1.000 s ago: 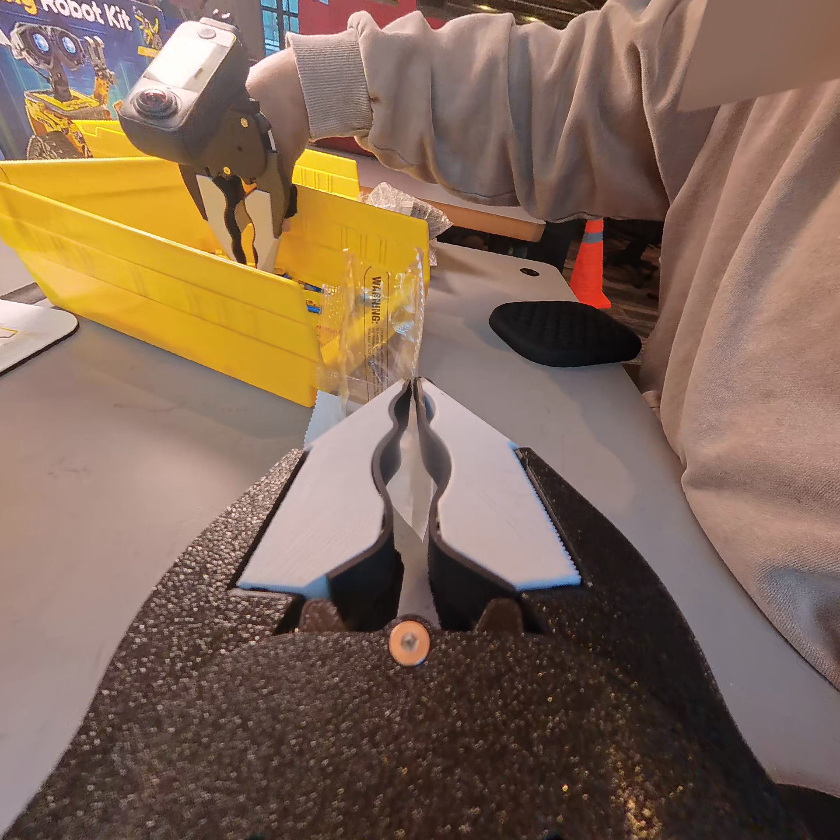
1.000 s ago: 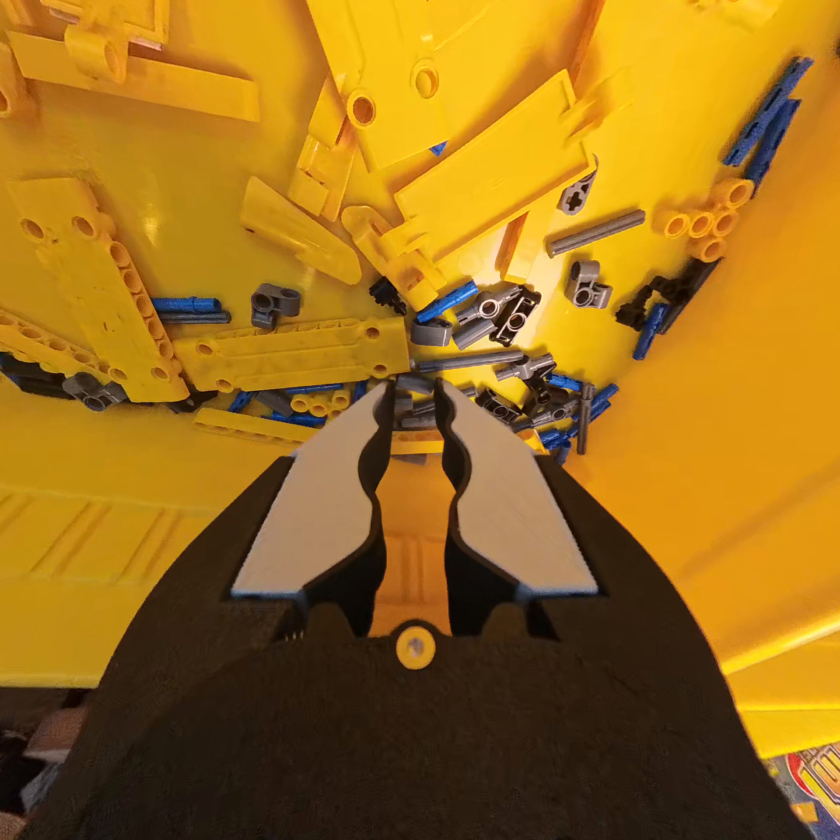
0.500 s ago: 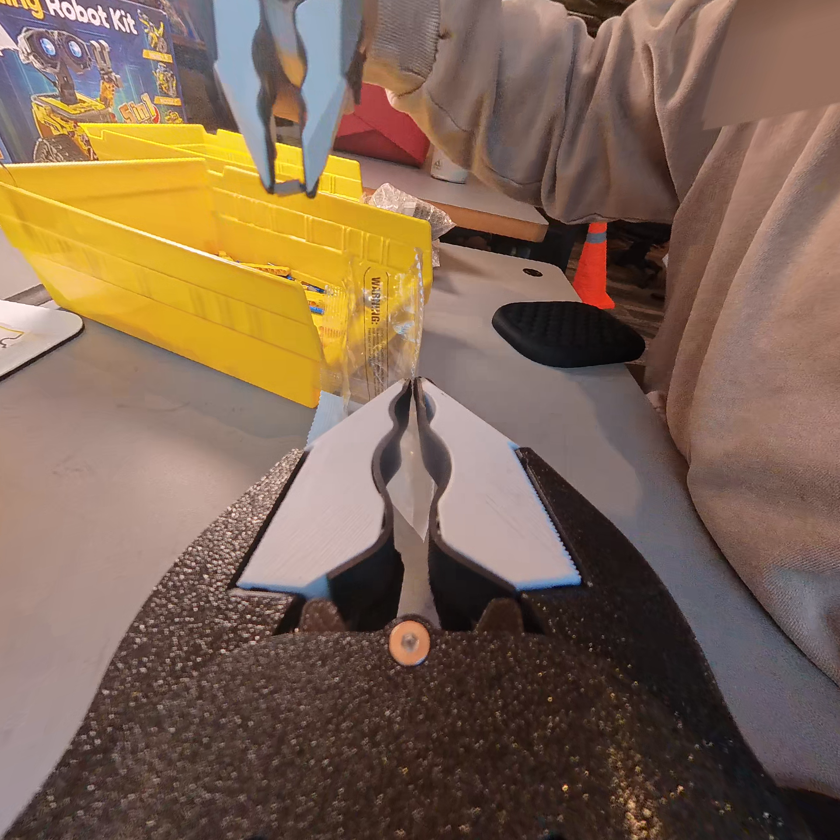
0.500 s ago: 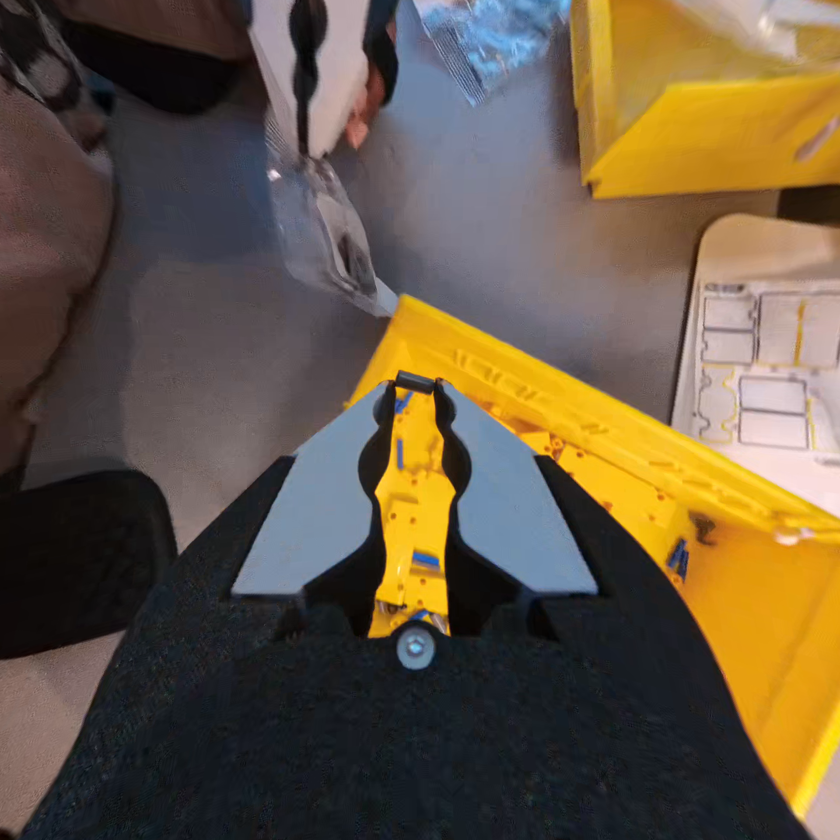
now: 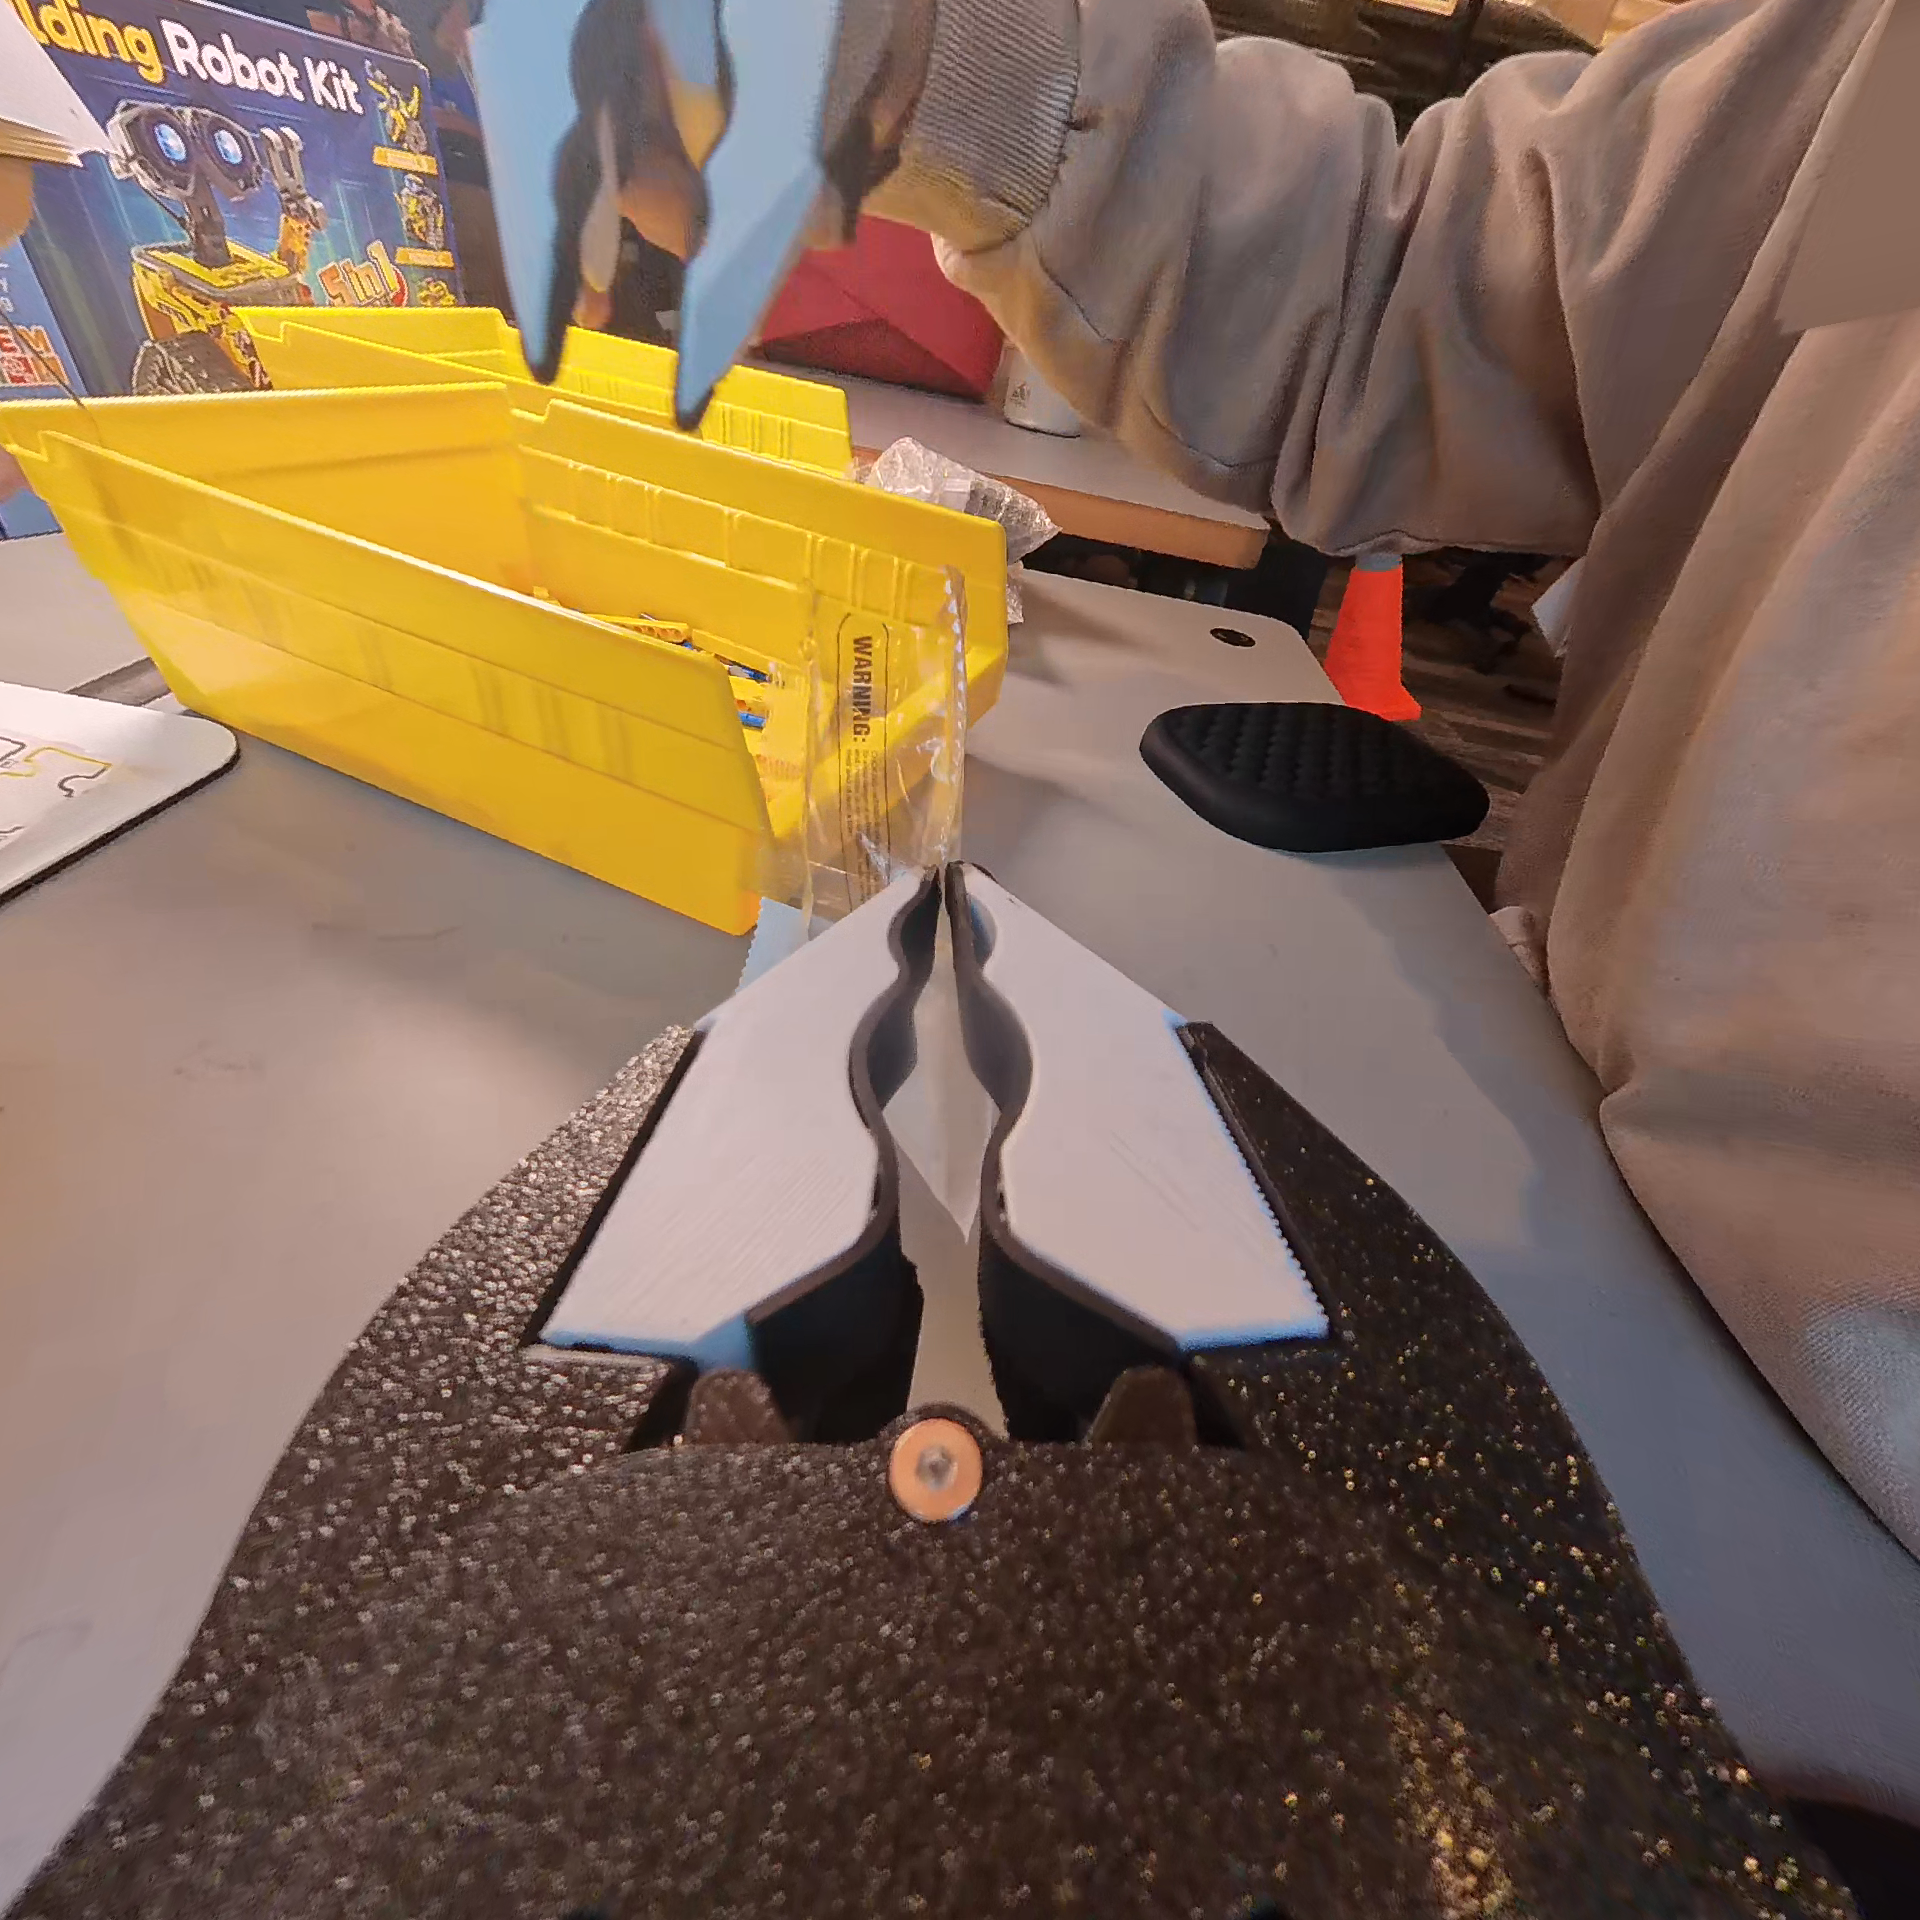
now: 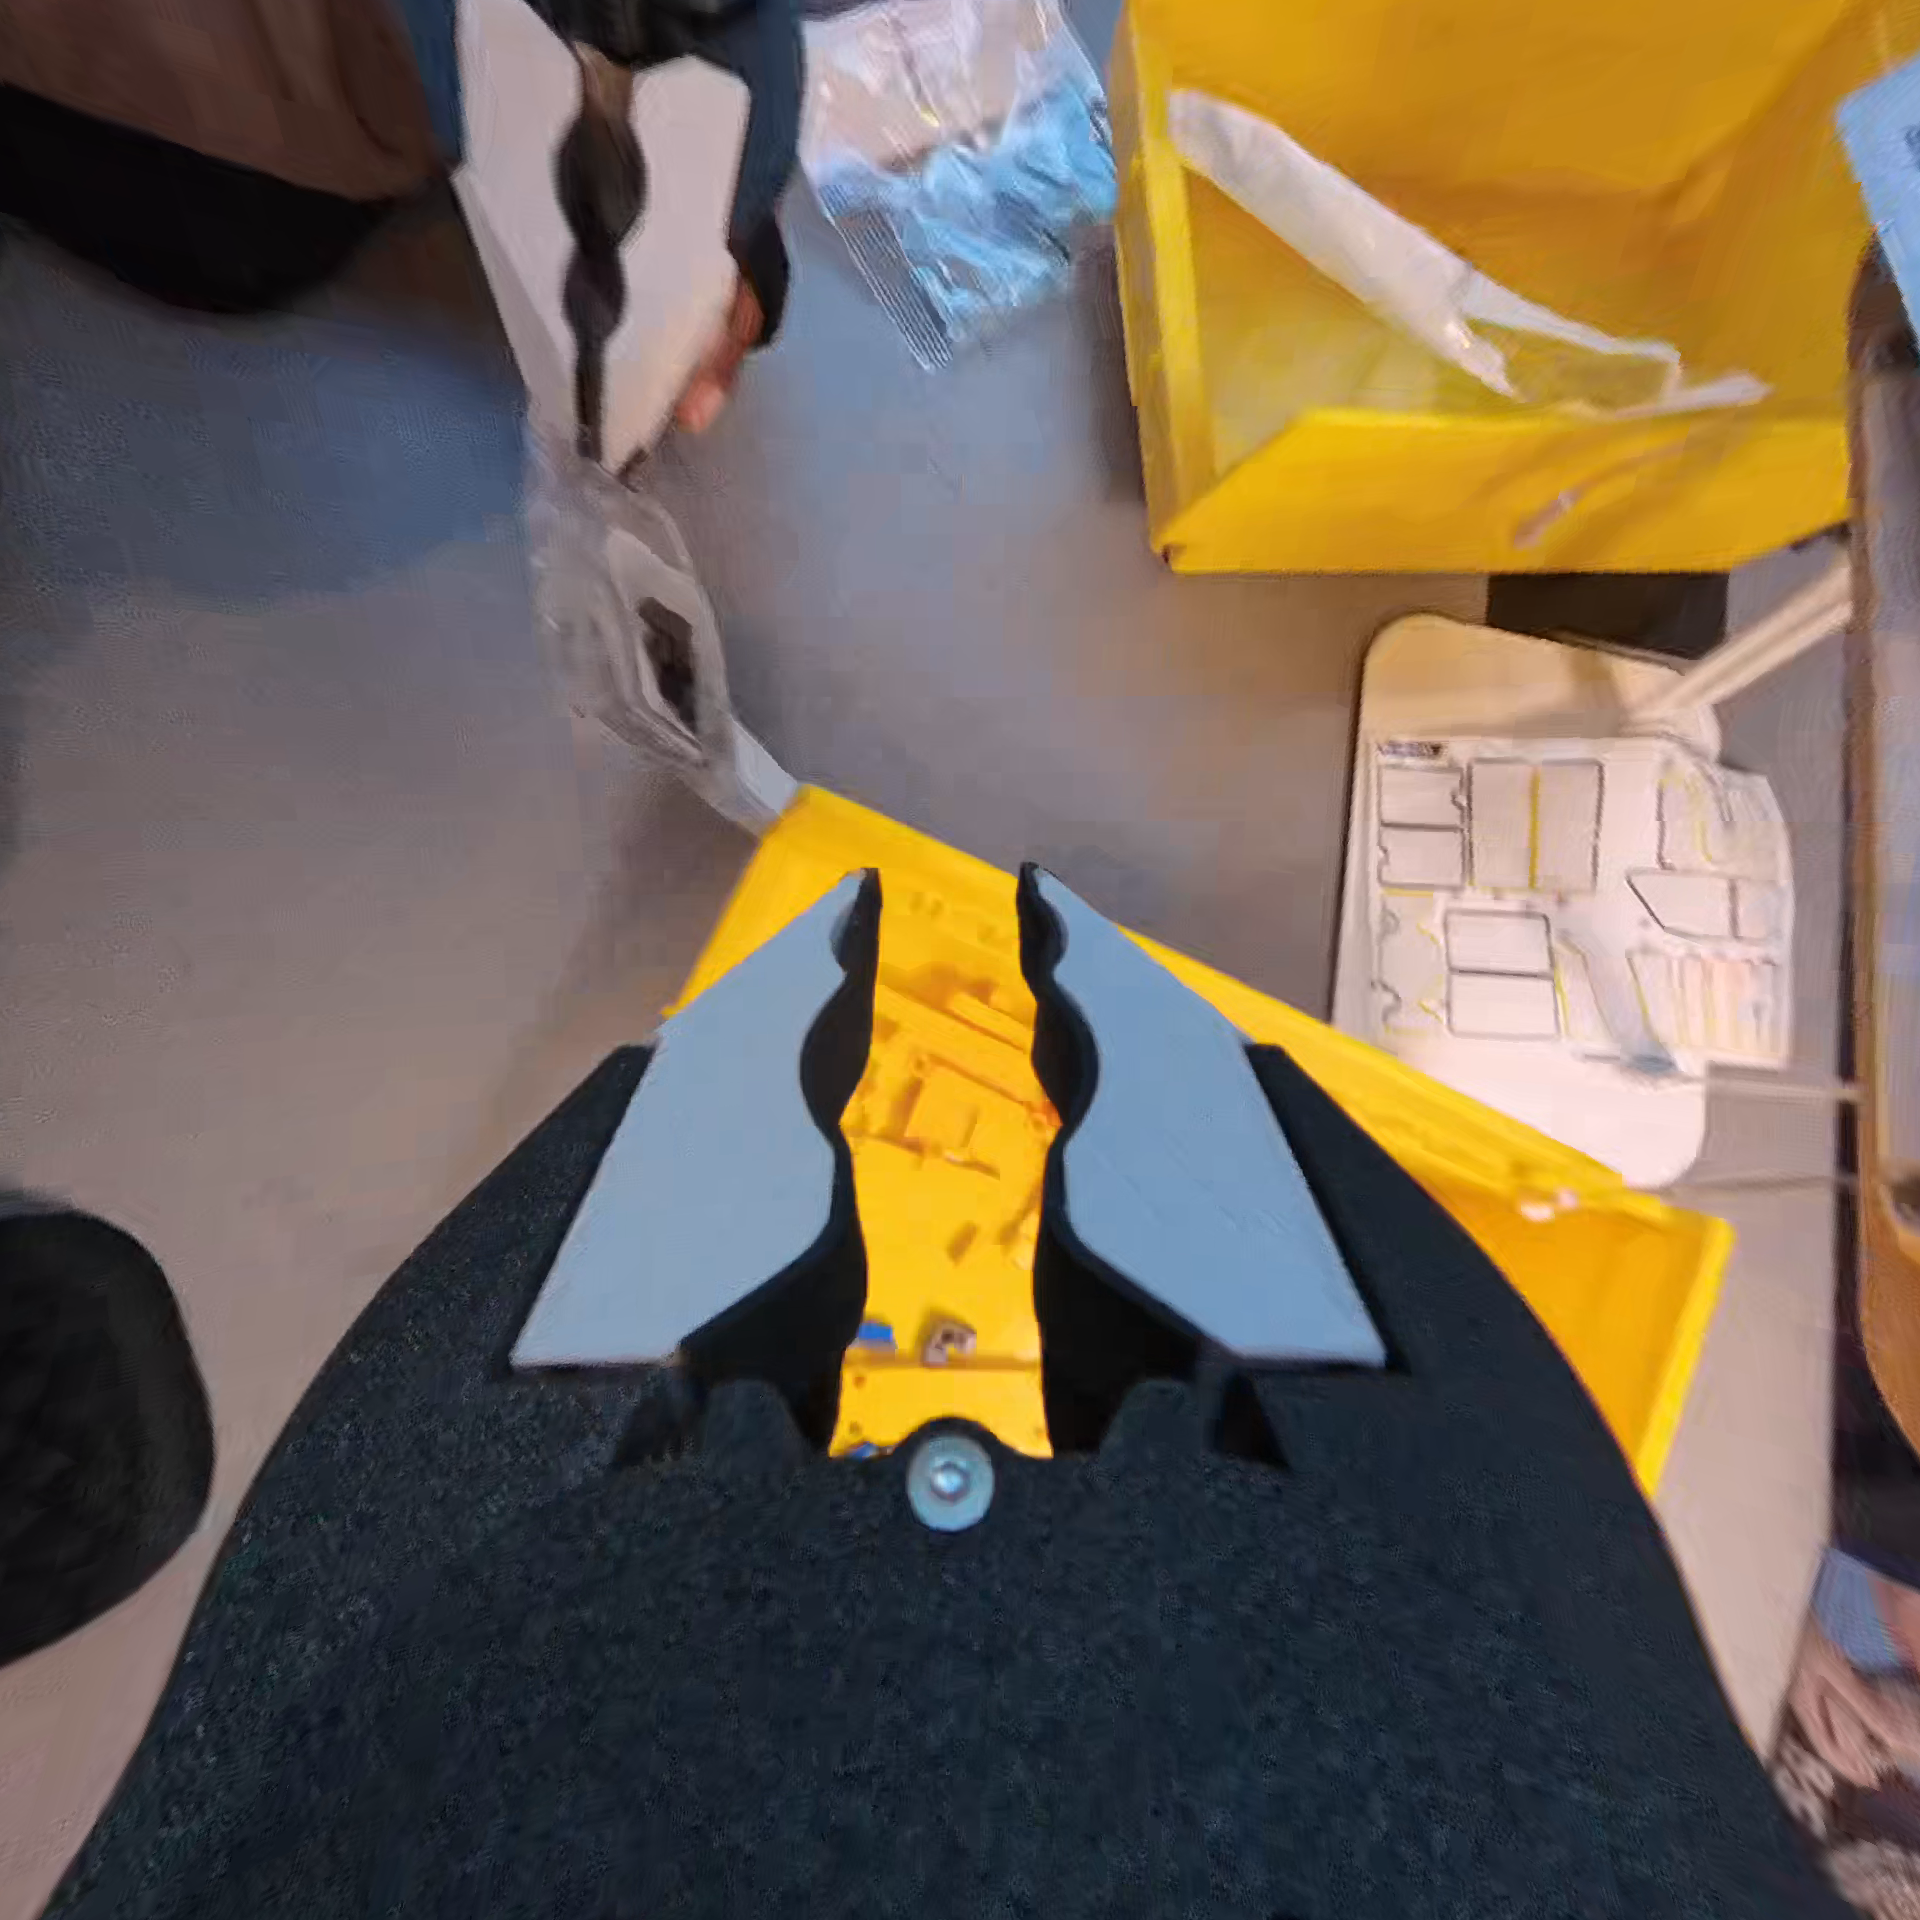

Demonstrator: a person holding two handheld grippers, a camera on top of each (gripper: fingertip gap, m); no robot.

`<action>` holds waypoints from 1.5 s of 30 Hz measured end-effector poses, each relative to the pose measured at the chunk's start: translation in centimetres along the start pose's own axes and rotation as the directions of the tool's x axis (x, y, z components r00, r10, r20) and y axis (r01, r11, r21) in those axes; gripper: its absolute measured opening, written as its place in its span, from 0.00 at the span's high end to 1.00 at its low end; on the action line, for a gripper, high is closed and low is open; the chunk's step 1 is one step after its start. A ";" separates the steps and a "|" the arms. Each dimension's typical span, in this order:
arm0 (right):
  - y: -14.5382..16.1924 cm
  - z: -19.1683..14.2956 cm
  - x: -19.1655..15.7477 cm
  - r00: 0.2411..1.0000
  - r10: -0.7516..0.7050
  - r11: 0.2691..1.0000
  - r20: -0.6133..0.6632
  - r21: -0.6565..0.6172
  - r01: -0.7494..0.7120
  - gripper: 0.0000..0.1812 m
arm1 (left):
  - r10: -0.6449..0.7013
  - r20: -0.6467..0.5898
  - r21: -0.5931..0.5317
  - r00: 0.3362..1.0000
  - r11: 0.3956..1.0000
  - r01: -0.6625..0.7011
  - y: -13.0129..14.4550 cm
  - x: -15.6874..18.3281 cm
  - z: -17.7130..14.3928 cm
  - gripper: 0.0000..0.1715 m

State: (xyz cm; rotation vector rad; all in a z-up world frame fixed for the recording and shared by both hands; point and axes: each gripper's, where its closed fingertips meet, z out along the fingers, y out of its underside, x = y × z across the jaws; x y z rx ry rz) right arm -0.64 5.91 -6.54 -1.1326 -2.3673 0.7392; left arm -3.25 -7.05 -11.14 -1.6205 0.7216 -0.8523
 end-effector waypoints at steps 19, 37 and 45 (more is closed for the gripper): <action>24.0 -0.6 3.2 0.983 0.177 0.592 0.042 -0.803 -0.072 0.88 | -0.006 -0.001 -0.004 1.000 1.000 0.006 0.2 -0.1 0.1 1.00; 3.2 0.5 -1.5 0.973 0.086 0.994 0.212 -0.080 -0.070 0.91 | -0.011 -0.002 0.002 1.000 1.000 0.011 0.1 -0.2 0.0 1.00; -4.6 4.5 -6.5 0.966 -0.108 0.992 0.236 0.094 0.088 0.89 | -0.005 0.005 -0.003 1.000 1.000 0.005 0.2 -0.1 0.1 1.00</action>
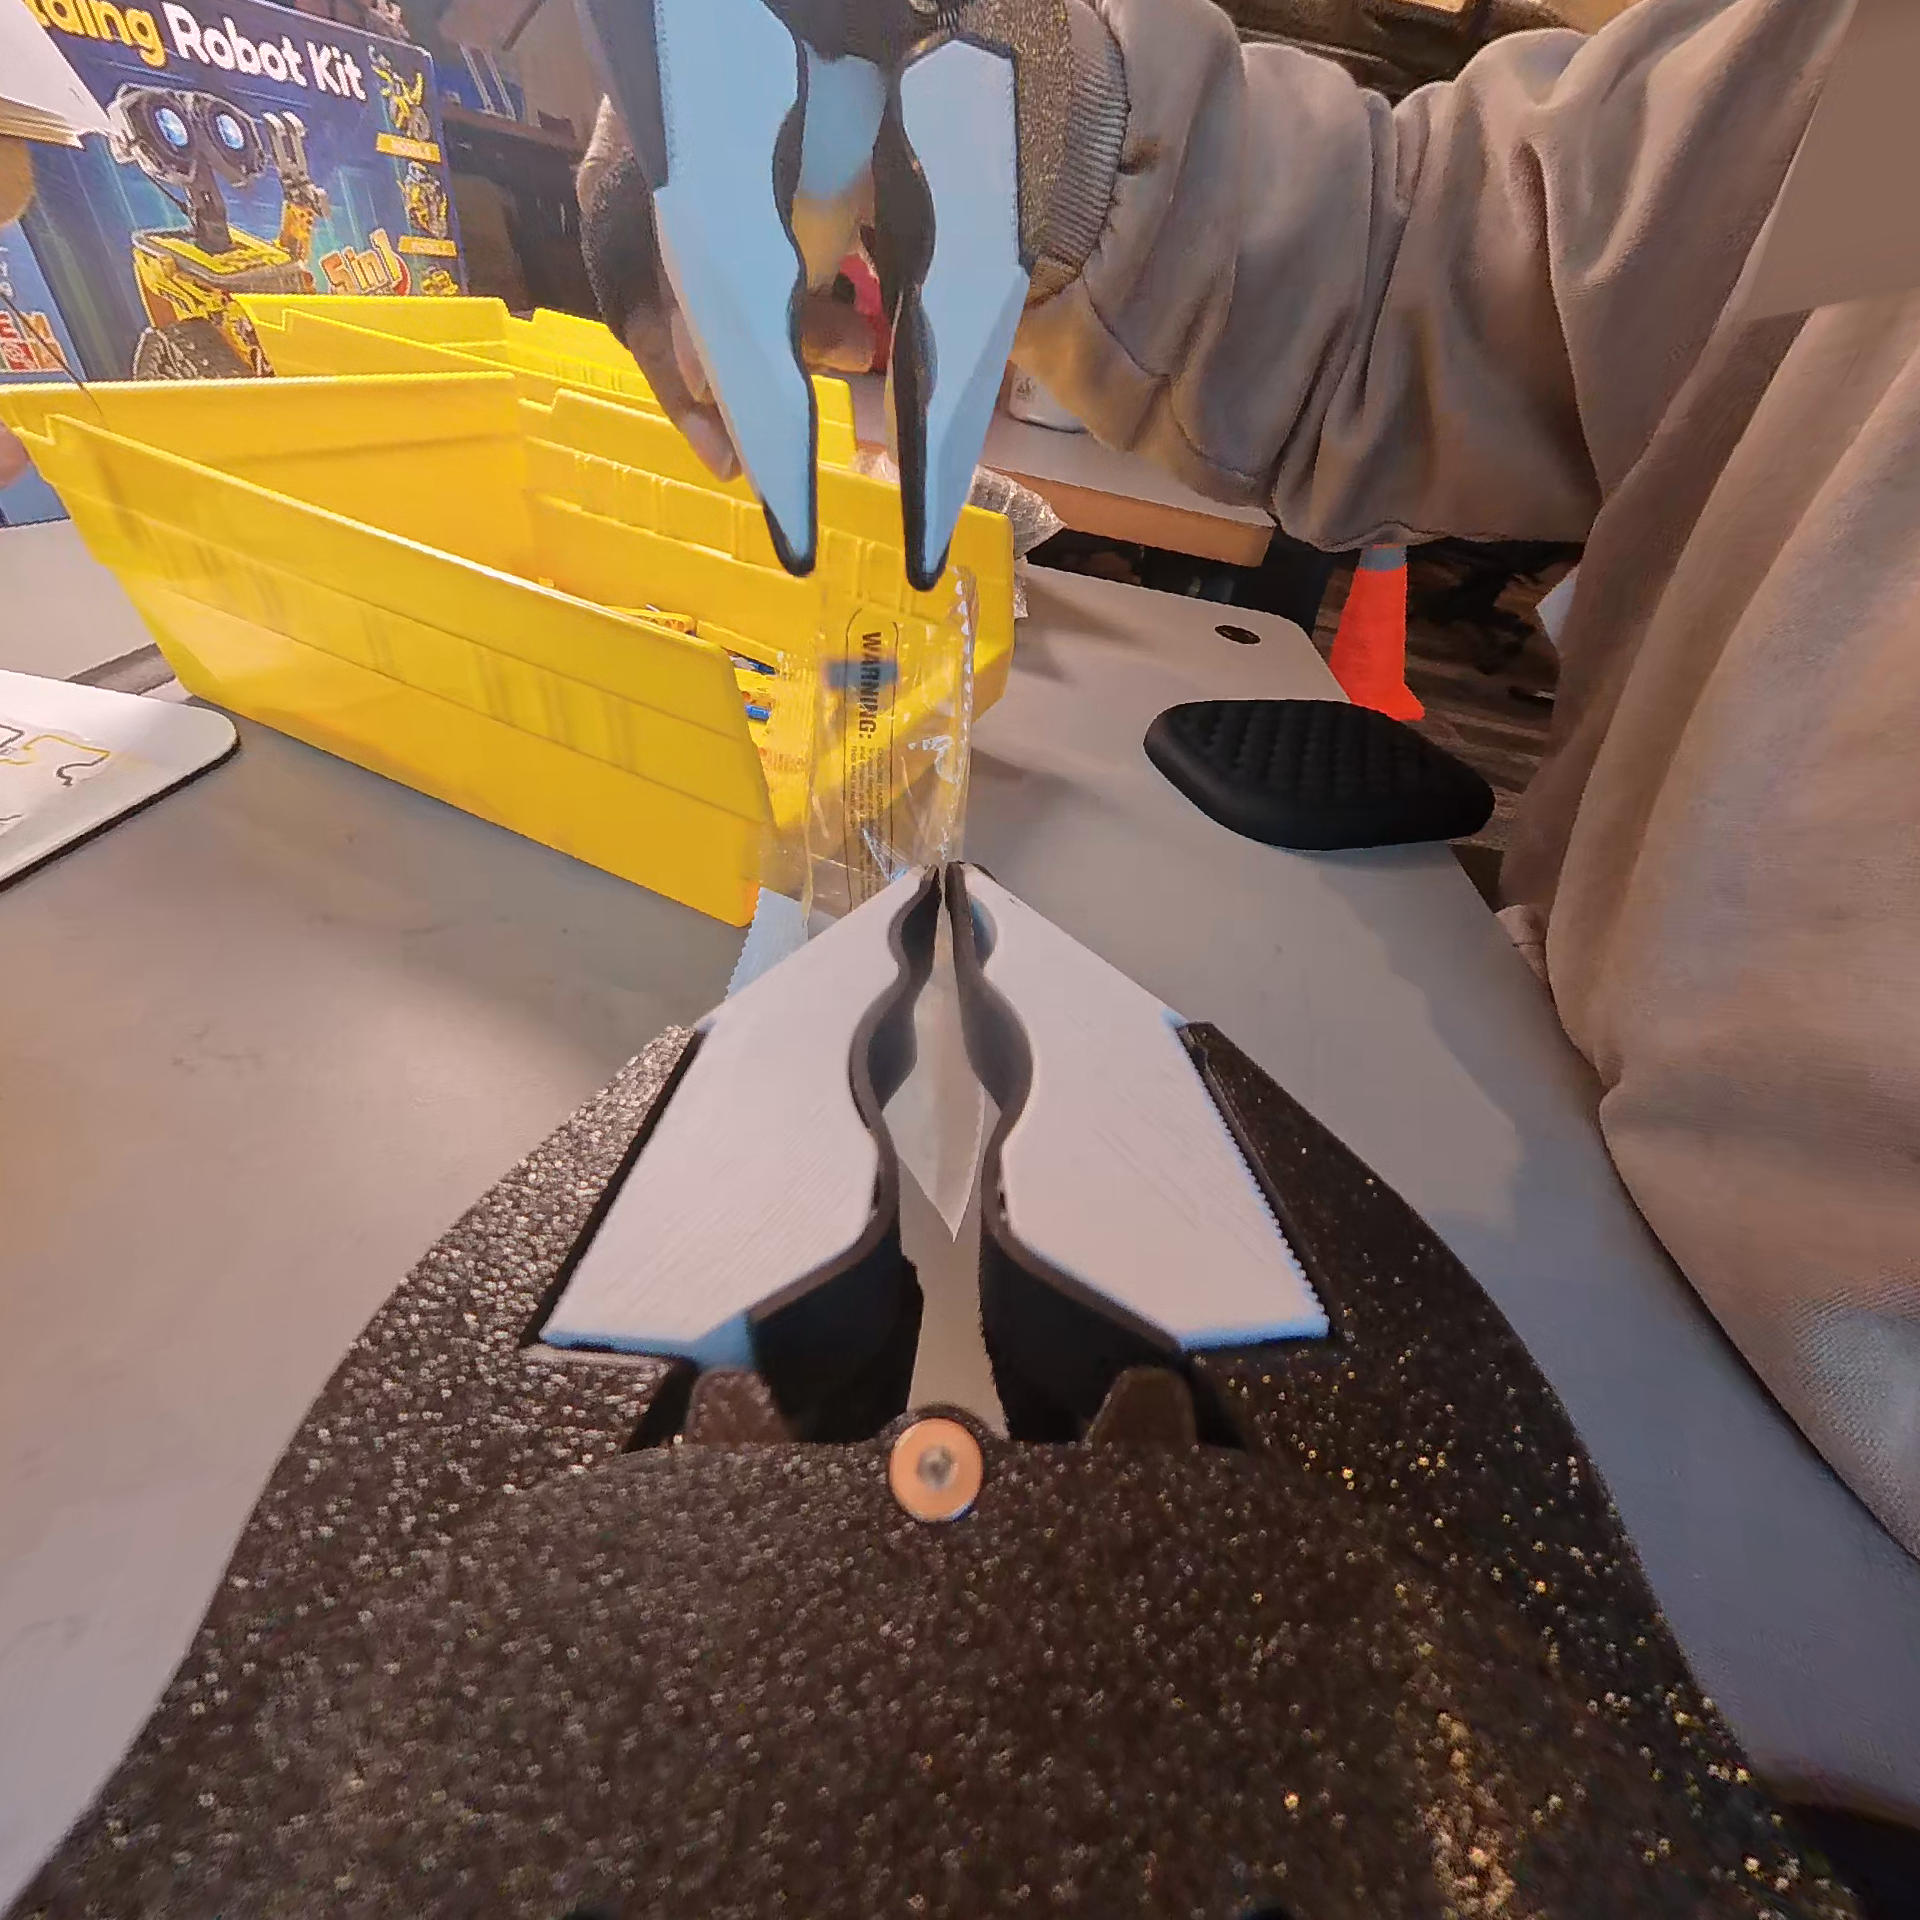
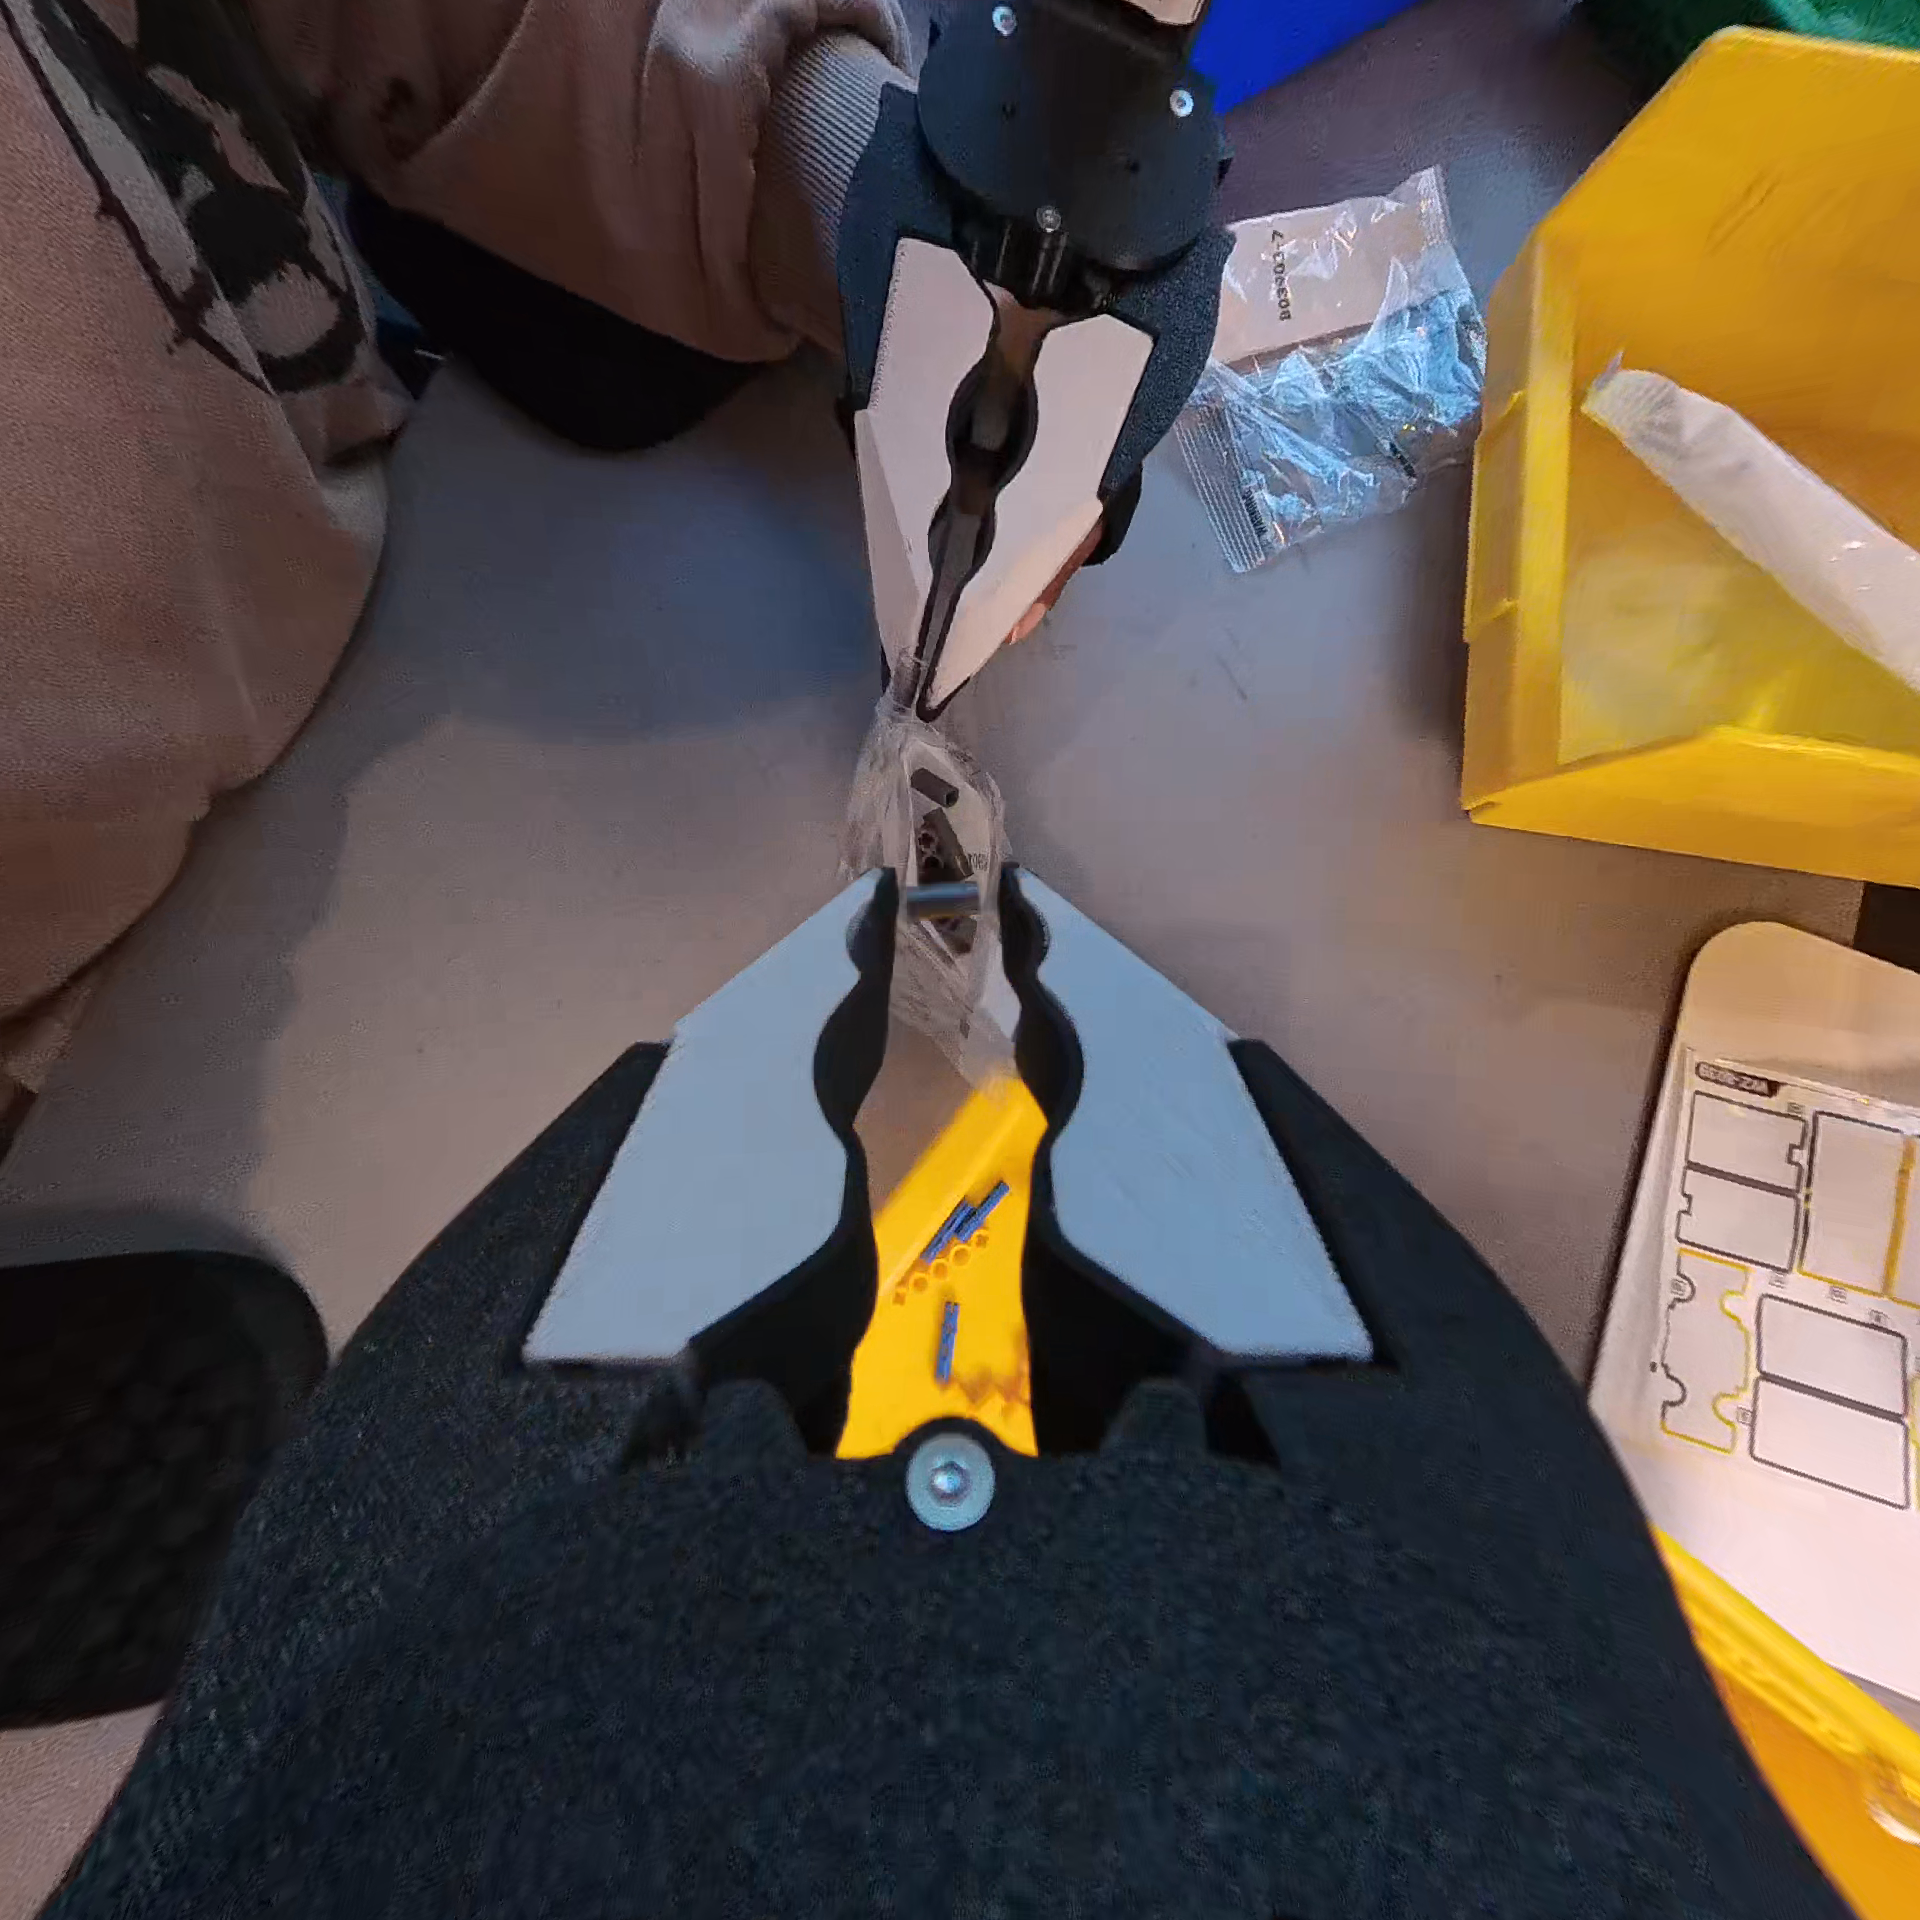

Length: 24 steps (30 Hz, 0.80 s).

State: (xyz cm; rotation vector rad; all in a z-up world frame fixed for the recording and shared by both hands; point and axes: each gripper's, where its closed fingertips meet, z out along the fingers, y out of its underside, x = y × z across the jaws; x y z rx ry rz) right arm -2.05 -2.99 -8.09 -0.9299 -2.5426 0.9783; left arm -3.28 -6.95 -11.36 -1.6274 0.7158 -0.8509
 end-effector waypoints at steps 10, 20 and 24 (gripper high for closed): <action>17.5 -8.6 4.5 0.939 0.194 0.812 -0.284 -0.491 -0.316 0.87 | 0.009 -0.012 -0.004 1.000 1.000 -0.009 -0.1 0.3 0.2 1.00; 25.3 -5.8 3.2 0.911 0.310 0.633 -0.272 -0.656 -0.411 0.88 | 0.008 -0.002 -0.006 1.000 1.000 -0.008 0.0 0.2 0.1 1.00; 24.6 -5.8 3.2 0.912 0.319 0.669 -0.258 -0.620 -0.409 0.92 | 0.014 0.000 -0.004 1.000 1.000 -0.014 -0.1 0.2 0.1 1.00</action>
